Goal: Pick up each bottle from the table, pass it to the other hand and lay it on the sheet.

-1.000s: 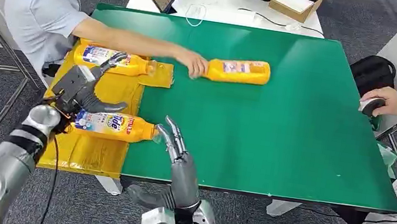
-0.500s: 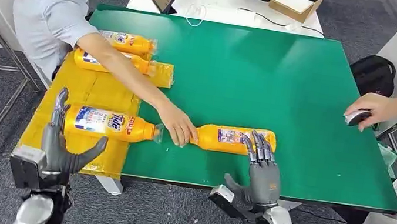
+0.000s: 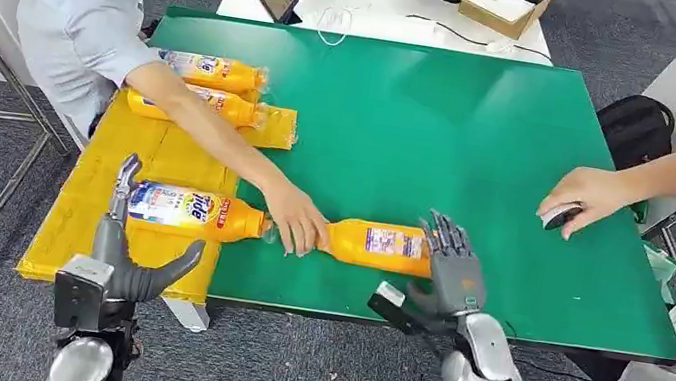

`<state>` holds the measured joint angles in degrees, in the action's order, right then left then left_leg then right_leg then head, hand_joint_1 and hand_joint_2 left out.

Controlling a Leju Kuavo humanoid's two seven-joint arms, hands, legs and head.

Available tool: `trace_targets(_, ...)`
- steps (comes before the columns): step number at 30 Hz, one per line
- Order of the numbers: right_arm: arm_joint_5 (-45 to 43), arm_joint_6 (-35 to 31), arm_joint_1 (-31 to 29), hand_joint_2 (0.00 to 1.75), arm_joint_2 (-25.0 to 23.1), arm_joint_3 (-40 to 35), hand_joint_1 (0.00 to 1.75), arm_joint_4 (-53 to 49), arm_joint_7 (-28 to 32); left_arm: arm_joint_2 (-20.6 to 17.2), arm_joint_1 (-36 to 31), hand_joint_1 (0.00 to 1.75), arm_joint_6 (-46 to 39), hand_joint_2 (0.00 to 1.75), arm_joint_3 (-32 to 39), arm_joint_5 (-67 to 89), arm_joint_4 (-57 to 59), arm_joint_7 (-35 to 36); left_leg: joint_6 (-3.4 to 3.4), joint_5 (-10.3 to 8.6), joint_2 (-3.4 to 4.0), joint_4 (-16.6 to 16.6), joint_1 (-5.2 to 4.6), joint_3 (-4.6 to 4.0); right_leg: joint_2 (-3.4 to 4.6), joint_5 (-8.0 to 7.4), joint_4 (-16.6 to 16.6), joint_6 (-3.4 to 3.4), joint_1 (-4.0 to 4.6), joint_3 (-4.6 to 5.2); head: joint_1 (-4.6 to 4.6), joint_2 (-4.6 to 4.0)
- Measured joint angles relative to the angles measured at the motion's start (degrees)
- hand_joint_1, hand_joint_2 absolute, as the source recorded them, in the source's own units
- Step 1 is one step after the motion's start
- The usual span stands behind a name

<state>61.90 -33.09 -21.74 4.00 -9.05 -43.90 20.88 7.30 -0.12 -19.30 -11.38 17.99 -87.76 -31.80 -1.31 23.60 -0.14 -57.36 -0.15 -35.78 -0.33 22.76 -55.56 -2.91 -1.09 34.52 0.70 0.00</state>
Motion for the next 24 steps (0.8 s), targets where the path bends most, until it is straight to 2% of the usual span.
trace_targets(8,2.47,1.75,-8.46,1.75,-0.02,-2.39,0.00,11.18,-2.80,0.15,-2.43,0.00,0.92,1.75,-1.23,-0.44,3.13,0.02,0.00,0.00,-0.01,0.00,0.00,0.00,-0.01,-0.01,-0.01,-0.01,0.00,0.00,0.00,0.00)
trace_targets(16,1.36,6.20,-11.91,1.75,-0.09,-3.02,0.00,16.44,-3.81,0.15,-3.29,0.00,1.27,1.75,-1.18,-0.35,5.18,0.70,0.00,0.00,-0.01,0.00,0.00,0.01,0.00,0.00,-0.01,0.00,0.01,0.00,-0.02,0.00)
trace_targets(17,0.41,7.46,-12.18,1.75,-0.13,-3.00,0.70,16.89,-3.76,0.15,-3.34,0.00,1.47,1.75,-1.16,-0.33,5.40,0.85,0.00,0.00,0.00,0.00,0.00,0.02,0.00,0.00,-0.01,0.00,0.01,-0.01,-0.02,0.00)
trace_targets(18,-0.48,9.10,-12.43,1.75,-0.24,-3.00,1.66,17.37,-3.39,0.13,-3.41,0.00,1.67,1.75,-1.14,-0.33,5.67,0.92,0.00,0.00,0.00,0.00,0.00,0.04,0.00,0.00,-0.01,0.00,0.01,-0.02,0.00,0.00)
trace_targets(19,-1.36,10.65,-12.71,1.75,-0.37,-2.95,1.73,17.87,-3.11,0.11,-3.53,0.00,1.93,1.75,-1.14,-0.33,5.97,0.96,0.00,0.00,0.00,0.00,0.00,0.08,0.00,0.00,-0.01,0.00,0.01,-0.05,-0.02,0.00)
trace_targets(24,-2.56,15.00,-14.18,1.75,-0.37,-2.93,1.71,19.53,-0.85,-0.04,-4.47,0.00,3.11,1.75,-1.14,-0.31,7.09,1.03,0.00,0.01,0.02,0.00,0.01,0.33,0.01,0.01,0.01,0.00,0.01,-0.29,-0.02,0.00)
